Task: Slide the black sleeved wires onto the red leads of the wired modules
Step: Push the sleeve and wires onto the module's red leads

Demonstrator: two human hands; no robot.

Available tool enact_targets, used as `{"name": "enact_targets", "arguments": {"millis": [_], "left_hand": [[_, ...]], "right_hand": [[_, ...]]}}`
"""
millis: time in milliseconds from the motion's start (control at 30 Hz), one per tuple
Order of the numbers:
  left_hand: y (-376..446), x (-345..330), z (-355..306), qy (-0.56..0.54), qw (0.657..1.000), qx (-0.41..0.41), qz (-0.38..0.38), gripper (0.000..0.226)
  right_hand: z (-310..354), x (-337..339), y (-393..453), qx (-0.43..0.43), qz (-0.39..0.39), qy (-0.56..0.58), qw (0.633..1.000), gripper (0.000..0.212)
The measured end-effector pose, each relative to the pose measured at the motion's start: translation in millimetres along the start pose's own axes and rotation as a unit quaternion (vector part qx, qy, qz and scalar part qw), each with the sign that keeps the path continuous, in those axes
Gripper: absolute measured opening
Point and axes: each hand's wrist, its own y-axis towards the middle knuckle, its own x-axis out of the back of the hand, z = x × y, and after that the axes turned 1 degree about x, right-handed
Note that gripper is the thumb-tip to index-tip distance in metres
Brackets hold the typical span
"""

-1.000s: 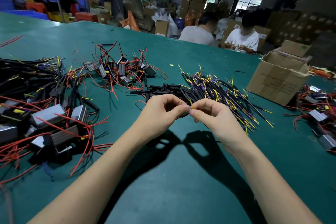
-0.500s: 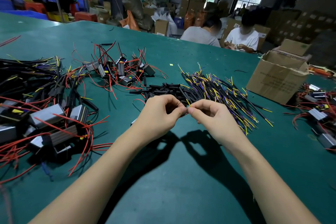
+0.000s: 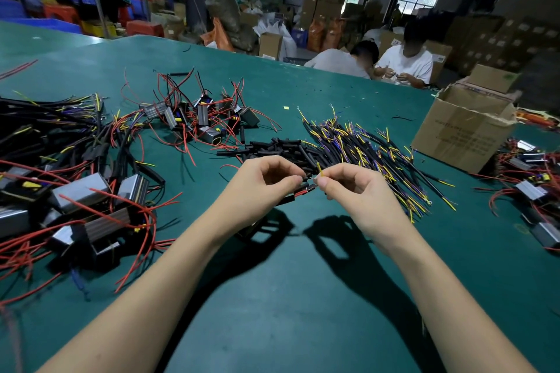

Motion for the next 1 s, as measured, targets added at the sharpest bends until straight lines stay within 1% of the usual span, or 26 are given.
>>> {"name": "enact_targets", "arguments": {"millis": [300,467,800,1000], "left_hand": [[-1.7,5.6,-0.9,-0.010,0.999,0.025,0.019,0.016],[-2.5,4.9,-1.0,-0.010,0.999,0.021,0.027,0.014],[-3.3,3.7,-2.0,-0.011,1.000,-0.001,0.029,0.017],[-1.7,2.7,-0.3,-0.026,0.999,0.003,0.026,0.010]], "right_hand": [[-1.3,-0.9,-0.2,-0.010,0.003,-0.004,1.000,0.010],[-1.6,-0.9,-0.1,-0.007,0.001,0.000,1.000,0.009],[0.6,-2.9,-0.8,-0.006,-0.001,-0.007,1.000,0.012],[1.3,-5.3,-0.4,-0.006,-0.012,-0.014,1.000,0.014]]}}
